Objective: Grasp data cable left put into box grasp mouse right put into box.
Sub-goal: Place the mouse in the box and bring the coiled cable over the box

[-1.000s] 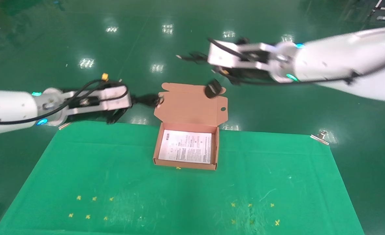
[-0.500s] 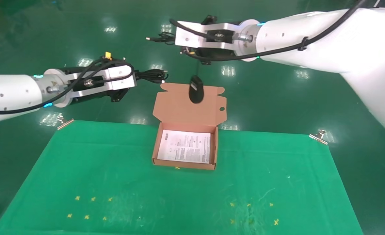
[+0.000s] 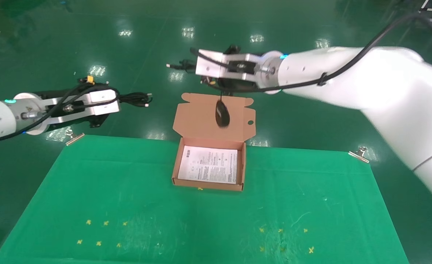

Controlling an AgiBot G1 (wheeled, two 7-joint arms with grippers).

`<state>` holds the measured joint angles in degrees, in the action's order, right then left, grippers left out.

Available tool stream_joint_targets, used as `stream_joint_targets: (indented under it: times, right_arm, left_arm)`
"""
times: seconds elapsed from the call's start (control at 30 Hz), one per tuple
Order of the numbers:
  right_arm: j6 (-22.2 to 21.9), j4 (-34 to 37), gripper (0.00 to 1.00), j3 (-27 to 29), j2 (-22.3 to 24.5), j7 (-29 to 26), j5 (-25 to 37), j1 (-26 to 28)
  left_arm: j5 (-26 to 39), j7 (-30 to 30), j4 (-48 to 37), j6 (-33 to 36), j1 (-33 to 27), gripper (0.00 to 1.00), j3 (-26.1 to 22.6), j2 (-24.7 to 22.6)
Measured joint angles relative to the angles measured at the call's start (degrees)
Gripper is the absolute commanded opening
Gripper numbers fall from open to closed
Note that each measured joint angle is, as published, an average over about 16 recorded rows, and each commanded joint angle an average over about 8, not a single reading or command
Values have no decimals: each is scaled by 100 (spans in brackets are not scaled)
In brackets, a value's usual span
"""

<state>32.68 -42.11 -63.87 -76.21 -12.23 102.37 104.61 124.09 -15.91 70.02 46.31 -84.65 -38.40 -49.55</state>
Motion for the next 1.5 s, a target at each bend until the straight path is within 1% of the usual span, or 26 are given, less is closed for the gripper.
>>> stream_joint_targets:
  times: [0.33, 0.83, 1.13, 1.5]
  right_arm:
    - [-25, 200, 0, -169, -147, 235, -392, -285]
    - [-173, 195, 0, -658, -217, 475, -1250, -609]
    - [-340, 447, 0, -1007, -220, 256, -1718, -792]
    - [-471, 851, 0, -1406, -229, -190, -2031, -972]
  left_arm:
    - [311, -249, 71, 74, 49, 0, 4, 86]
    - [402, -354, 145, 106, 69, 0, 8, 89]
    - [413, -367, 155, 110, 72, 0, 9, 90]
    - [417, -371, 158, 111, 73, 0, 10, 90]
